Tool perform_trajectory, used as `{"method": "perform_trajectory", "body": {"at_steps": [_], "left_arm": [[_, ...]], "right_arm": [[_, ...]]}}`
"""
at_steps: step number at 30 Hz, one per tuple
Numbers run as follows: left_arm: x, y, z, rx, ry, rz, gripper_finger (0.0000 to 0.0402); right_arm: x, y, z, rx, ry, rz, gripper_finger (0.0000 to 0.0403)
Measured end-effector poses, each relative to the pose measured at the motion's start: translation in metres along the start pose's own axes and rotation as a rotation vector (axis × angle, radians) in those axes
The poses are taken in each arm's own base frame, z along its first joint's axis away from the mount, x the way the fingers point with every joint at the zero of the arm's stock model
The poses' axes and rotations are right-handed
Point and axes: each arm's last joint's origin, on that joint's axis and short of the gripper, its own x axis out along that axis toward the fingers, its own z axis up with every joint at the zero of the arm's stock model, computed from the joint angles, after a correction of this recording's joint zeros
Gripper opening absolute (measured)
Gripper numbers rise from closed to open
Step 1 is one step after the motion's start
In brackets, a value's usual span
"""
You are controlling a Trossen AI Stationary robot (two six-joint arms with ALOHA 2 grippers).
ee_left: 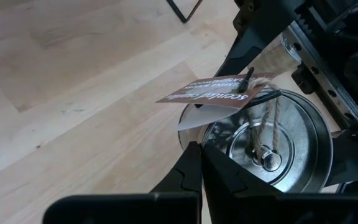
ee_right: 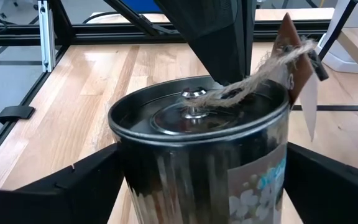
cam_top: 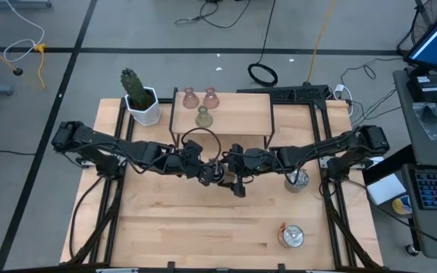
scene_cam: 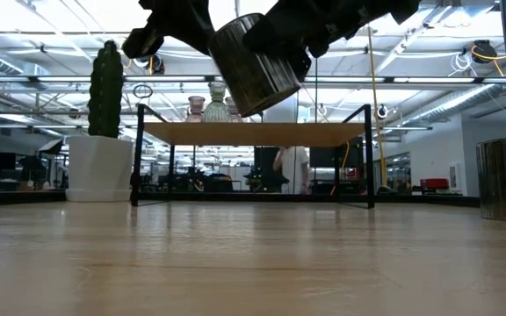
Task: Pick & Place candle stick holders
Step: Put the bottom left silver scented candle on the shelf
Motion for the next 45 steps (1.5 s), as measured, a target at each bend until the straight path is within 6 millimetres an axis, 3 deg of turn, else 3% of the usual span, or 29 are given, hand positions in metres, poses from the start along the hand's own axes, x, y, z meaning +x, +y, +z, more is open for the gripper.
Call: {"method": "perform_trajectory", "body": {"at_steps": [3, 12, 33, 45], "left_arm": [[0.0, -0.001, 0.0, 0.001, -0.005, -0.007, 0.0], [0.0, -0.001, 0.001, -0.006, -0.01, -0.012, 0.0007], [0.0, -0.001, 0.002, 0.02, -0.006, -0.021, 0.0097], [-0.046, 0.02, 0.012, -0.004, 0.011, 0.034, 0.0104]], "right_arm": [[0.0, 0.0, 0.0, 0.001, 0.001, 0.001, 0.0354], [0.0, 0.0, 0.0, 0.002, 0.004, 0.0, 0.0354], [0.0, -0.001, -0.001, 0.031, 0.015, -0.009, 0.0354], [-0.01, -0.014, 0.006, 0.078, -0.008, -0.041, 0.0354]]}}
